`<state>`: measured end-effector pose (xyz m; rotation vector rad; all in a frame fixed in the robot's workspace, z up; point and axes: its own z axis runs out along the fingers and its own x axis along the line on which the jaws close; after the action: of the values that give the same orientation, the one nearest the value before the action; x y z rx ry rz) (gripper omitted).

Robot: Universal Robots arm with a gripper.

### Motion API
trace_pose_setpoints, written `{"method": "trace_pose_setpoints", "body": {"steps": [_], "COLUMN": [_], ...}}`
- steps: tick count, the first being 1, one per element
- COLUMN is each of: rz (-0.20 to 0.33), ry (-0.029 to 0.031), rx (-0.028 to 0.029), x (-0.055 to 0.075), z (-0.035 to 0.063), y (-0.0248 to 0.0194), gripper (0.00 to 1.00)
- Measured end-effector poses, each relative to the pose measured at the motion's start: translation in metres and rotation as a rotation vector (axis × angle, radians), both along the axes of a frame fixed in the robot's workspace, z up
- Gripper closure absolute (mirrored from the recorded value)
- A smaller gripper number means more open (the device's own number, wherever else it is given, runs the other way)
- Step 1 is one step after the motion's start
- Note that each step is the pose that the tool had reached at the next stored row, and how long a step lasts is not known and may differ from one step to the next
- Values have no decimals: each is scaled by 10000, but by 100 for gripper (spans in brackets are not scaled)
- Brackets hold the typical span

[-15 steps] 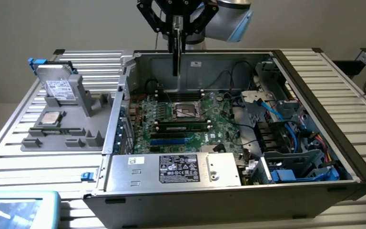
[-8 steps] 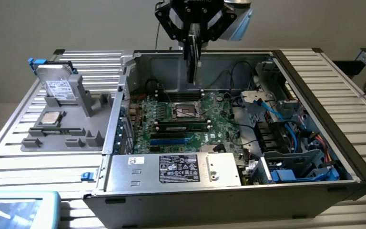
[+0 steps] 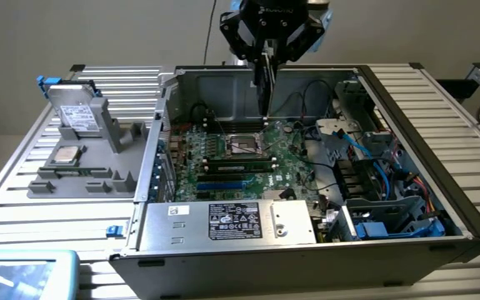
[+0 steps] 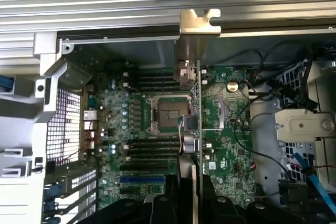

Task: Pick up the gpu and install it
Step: 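Pick up the gpu and move the gpu toward the slot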

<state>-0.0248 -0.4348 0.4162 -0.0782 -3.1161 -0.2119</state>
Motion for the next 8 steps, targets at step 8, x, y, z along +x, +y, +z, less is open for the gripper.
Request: {"method": "trace_pose_setpoints", "body": {"steps": [8], "rz": [0], "ry": [5], "rx": [-4], "x": [35], "z": [-141], "y": [0], "gripper": [71]}}
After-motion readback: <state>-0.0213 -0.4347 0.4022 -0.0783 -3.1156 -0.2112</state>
